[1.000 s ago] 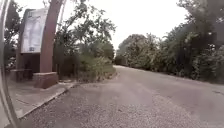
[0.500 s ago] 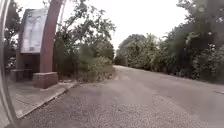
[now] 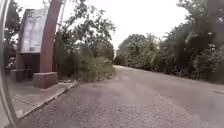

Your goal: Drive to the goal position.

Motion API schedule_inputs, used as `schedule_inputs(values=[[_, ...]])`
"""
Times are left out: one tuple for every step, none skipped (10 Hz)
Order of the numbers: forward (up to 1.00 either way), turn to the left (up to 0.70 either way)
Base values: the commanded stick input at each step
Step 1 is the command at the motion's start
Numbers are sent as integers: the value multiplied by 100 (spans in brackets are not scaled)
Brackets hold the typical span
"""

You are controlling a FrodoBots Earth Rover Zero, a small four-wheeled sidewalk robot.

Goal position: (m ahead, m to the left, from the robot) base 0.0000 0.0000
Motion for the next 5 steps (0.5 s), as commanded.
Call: schedule_inputs(values=[[4, 0], [2, 0], [1, 0], [0, 0], [0, 0]])
